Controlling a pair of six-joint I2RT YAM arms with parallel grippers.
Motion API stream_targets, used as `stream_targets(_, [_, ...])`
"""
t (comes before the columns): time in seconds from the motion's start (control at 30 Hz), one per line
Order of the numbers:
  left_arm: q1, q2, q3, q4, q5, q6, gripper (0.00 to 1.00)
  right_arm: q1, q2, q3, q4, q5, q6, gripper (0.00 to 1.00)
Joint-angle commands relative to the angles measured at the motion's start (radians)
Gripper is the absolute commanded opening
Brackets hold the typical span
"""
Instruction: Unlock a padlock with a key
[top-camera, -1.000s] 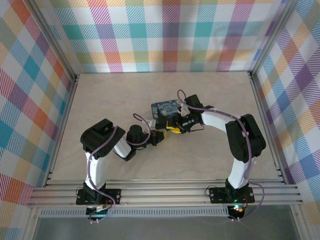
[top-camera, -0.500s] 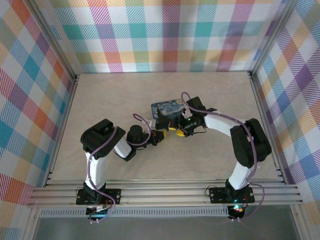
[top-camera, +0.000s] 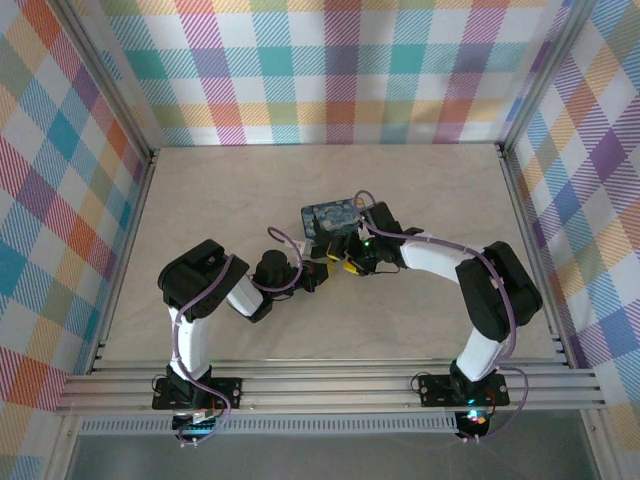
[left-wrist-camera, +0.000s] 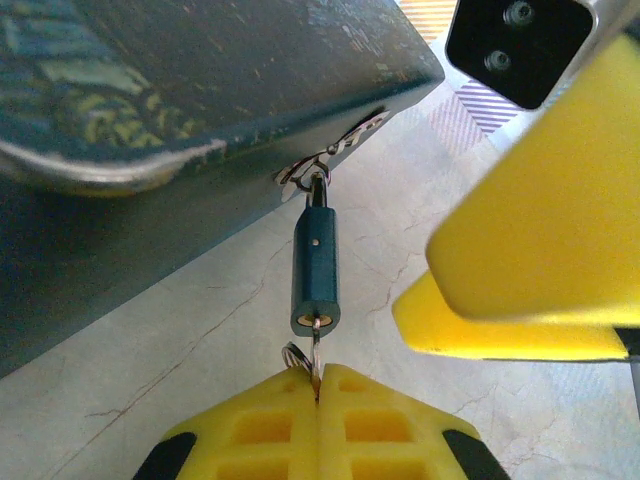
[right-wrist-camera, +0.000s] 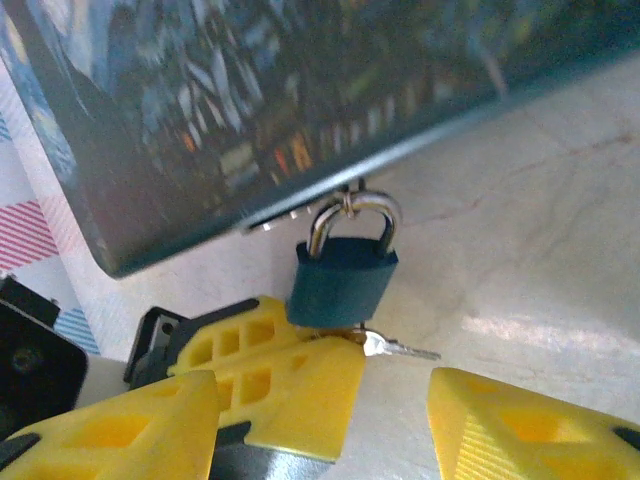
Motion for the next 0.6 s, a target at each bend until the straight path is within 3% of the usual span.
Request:
stream_targets(0.0, [-0.009, -0.008, -0.006, -0.048, 0.002, 0.002, 0.0, 0.002, 0.018, -0.002, 0.043, 0.041, 0.028, 0.57])
stream_targets(0.57, [-0.009, -0.045, -0.005, -0.08, 0.018, -0.012, 0.0, 0.031, 0.12, 0.001, 0.124, 0.075, 0.052, 0.54])
